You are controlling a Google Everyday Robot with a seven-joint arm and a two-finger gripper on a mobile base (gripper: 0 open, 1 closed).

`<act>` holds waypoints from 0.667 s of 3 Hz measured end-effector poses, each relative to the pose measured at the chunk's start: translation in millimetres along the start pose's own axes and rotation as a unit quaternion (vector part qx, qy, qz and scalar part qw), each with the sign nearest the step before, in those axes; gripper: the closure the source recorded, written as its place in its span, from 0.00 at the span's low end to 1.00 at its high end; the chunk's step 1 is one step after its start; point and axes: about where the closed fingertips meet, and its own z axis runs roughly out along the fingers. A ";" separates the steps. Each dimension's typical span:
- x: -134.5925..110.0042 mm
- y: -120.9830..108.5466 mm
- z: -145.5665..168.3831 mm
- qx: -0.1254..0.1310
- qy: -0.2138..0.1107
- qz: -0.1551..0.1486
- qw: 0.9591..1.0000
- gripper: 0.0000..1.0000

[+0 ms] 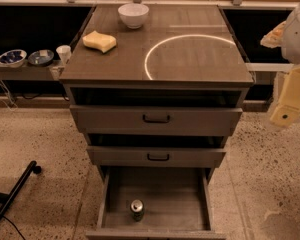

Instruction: Pick green can from bottom drawer and place on counter

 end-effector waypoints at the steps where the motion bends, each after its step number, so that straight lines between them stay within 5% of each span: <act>1: 0.0 0.0 0.1 0.000 0.000 0.000 1.000 0.00; 2: -3.1 6.0 35.3 -0.019 -0.044 0.009 0.999 0.00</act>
Offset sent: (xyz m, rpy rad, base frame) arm 0.0340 0.0509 -0.2001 0.6012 0.1105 0.0829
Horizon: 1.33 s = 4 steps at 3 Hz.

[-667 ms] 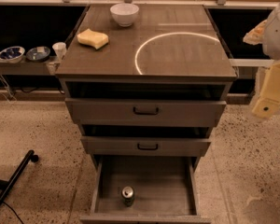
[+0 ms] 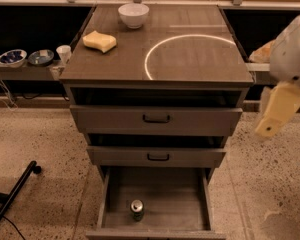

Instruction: Pick green can from bottom drawer and place on counter

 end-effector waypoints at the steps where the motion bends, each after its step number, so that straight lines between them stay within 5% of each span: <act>1: 3.9 33.3 76.4 -0.048 -0.090 0.013 0.995 0.00; 2: 11.1 52.1 96.5 -0.056 -0.123 0.042 0.990 0.00; 3: 9.4 53.1 102.6 -0.069 -0.123 0.036 0.989 0.00; 4: 9.1 81.5 161.2 -0.115 -0.185 0.045 0.975 0.00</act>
Offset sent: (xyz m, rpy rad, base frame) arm -0.0083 0.0201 -0.0680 0.1680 0.0377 0.0383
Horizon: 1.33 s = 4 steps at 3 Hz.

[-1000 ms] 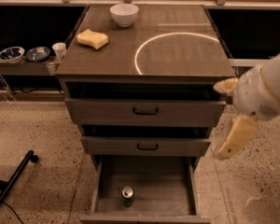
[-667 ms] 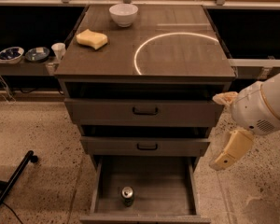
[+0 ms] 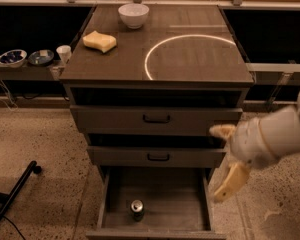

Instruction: Pick green can from bottom drawer and place on counter

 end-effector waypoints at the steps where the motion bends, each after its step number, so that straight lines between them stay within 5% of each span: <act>1: 64.0 29.7 83.2 -0.020 -0.096 0.042 0.994 0.00; 2: 107.6 27.1 119.9 0.002 -0.168 0.044 0.985 0.00; 3: 121.6 33.4 143.5 -0.012 -0.190 0.032 0.981 0.00; 4: 113.8 15.8 180.0 -0.015 -0.214 0.042 0.976 0.00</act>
Offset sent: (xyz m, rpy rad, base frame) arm -0.0176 -0.0283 -0.2171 0.5272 -0.1925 -0.0899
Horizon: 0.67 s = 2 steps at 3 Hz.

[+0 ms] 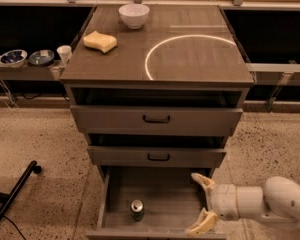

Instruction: Pick green can from bottom drawer and place on counter

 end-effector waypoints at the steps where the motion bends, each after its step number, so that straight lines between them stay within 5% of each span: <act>1: 25.0 -25.2 58.7 0.023 -0.052 -0.012 0.998 0.00; 2: 60.3 -42.9 93.0 0.035 -0.094 -0.038 0.994 0.00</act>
Offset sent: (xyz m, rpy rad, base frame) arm 0.0377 0.0645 -0.1966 0.3266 -0.2803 0.0272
